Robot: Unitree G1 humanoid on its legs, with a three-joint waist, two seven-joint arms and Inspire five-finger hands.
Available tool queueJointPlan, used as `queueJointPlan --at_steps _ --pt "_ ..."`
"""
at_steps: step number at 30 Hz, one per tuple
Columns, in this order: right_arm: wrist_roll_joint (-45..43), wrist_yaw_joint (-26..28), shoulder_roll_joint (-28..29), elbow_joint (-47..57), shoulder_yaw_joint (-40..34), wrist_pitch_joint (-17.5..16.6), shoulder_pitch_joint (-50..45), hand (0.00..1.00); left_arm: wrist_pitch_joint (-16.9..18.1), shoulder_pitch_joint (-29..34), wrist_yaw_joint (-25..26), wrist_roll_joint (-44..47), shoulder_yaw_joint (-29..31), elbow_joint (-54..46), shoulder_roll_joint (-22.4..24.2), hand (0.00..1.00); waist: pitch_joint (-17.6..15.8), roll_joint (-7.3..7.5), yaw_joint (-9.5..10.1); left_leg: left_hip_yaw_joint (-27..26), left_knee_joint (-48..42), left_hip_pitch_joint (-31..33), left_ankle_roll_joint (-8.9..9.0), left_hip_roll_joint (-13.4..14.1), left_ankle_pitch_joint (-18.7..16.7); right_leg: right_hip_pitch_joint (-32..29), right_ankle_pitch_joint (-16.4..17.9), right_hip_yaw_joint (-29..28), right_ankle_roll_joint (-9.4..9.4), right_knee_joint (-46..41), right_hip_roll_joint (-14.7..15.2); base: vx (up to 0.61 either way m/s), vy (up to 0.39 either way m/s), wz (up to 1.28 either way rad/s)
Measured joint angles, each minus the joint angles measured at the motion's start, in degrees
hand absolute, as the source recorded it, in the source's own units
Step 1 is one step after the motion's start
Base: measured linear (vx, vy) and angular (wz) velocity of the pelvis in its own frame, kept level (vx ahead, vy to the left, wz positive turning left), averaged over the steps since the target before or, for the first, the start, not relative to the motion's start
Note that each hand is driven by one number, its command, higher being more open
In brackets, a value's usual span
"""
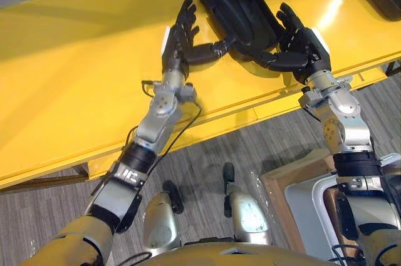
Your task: Walk over and take three plastic housings, then place them on the shelf
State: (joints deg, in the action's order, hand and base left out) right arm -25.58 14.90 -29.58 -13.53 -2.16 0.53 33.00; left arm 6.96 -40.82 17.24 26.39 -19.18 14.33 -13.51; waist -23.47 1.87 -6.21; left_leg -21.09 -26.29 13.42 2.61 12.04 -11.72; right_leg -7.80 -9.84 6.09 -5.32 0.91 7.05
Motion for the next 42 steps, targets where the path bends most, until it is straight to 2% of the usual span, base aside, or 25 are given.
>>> queueJointPlan --at_steps 10,16,29,33,37,39,42 --pt "-0.4 2.7 0.0 -0.1 0.8 -0.9 2.2 1.0 0.1 -6.5 -3.5 0.5 1.0 5.4 0.3 1.0 -1.1 0.27 -0.29 -2.7 -0.4 -0.6 0.0 0.7 -0.3 -1.2 -0.3 -2.7 0.07 0.0 -0.9 -0.02 -0.034 -0.13" --pt "-0.4 4.1 0.0 -0.1 0.8 -1.0 2.1 1.0 0.1 -6.7 -5.1 1.1 2.0 6.1 0.1 1.0 -1.2 0.47 -0.35 -3.9 0.6 -1.8 0.13 0.7 -0.5 -1.1 -0.3 -3.8 0.07 0.0 -0.9 -0.01 -0.025 -0.09" --pt "0.0 5.4 0.0 -0.1 0.8 -2.8 0.8 1.0 0.1 -8.5 -4.9 1.0 2.0 8.3 -0.5 1.0 -1.3 0.57 -0.4 -4.9 1.4 -2.9 0.2 0.6 -0.5 -0.9 -0.3 -4.6 0.07 0.0 -0.7 -0.01 -0.009 -0.02" --pt "0.6 1.8 0.0 0.0 0.9 -5.3 -0.7 1.0 0.1 -8.5 -3.1 1.0 2.0 8.3 -0.5 1.0 -1.5 1.06 -0.36 -4.8 1.5 -3.0 0.19 0.6 -0.5 -0.6 -0.3 -4.5 0.07 0.1 -0.6 -0.01 -0.004 0.02" --pt "2.0 -2.9 0.0 0.6 0.4 -6.2 -1.4 1.0 0.2 -8.3 0.4 0.2 2.1 7.9 -0.2 1.0 -1.8 1.55 -0.39 -4.4 1.5 -3.0 0.18 0.4 -0.5 -0.4 -0.3 -4.2 0.07 0.1 -0.4 -0.02 -0.002 0.04" --pt "2.9 -6.3 0.0 2.2 -1.1 -6.9 -3.0 1.0 0.5 -6.6 2.8 0.0 2.5 6.0 0.1 1.0 -1.8 1.55 -0.37 -4.1 1.7 -2.9 0.17 0.4 -0.5 -0.2 -0.2 -4.0 0.12 0.2 -0.4 -0.01 -0.008 0.07" --pt "3.6 -10.3 0.0 5.6 -6.3 -7.5 -5.0 1.0 1.7 -0.2 6.1 -0.3 3.5 -0.9 1.1 1.0 -1.7 1.48 -0.84 -3.6 2.7 -3.4 0.23 -0.2 0.1 0.4 -0.2 -2.9 0.17 0.1 -0.1 0.01 -0.008 0.13"
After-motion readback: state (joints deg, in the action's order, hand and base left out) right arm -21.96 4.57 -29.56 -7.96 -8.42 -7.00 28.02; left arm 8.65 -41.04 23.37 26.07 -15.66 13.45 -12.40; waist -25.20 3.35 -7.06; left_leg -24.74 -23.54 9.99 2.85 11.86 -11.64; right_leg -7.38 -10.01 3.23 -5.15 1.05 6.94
